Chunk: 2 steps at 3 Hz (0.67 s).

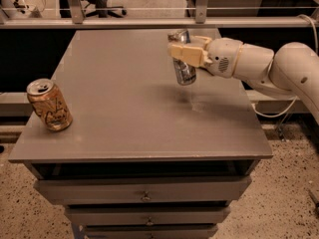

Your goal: Place redbull can upright

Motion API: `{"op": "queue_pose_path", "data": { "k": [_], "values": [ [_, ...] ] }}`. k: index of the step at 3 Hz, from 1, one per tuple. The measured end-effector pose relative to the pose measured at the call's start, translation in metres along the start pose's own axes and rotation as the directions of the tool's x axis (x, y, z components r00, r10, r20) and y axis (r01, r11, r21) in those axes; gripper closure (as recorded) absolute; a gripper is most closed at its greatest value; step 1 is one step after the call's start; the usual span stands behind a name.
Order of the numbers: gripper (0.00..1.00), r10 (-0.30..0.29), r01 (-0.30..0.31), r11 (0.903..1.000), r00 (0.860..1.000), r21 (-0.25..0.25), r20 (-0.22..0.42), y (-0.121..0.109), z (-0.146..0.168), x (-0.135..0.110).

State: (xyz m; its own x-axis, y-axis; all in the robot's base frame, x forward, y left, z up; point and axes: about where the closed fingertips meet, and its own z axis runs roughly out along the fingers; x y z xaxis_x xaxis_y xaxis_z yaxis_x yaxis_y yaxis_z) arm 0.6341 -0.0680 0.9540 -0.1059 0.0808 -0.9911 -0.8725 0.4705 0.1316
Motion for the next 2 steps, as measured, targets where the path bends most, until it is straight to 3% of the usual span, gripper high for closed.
{"op": "queue_pose_path", "data": {
  "k": [2],
  "values": [
    [1.00,0.067,-0.065,0.9938,0.998,-0.090,0.021,0.006,-0.039,0.014]
  ]
}}
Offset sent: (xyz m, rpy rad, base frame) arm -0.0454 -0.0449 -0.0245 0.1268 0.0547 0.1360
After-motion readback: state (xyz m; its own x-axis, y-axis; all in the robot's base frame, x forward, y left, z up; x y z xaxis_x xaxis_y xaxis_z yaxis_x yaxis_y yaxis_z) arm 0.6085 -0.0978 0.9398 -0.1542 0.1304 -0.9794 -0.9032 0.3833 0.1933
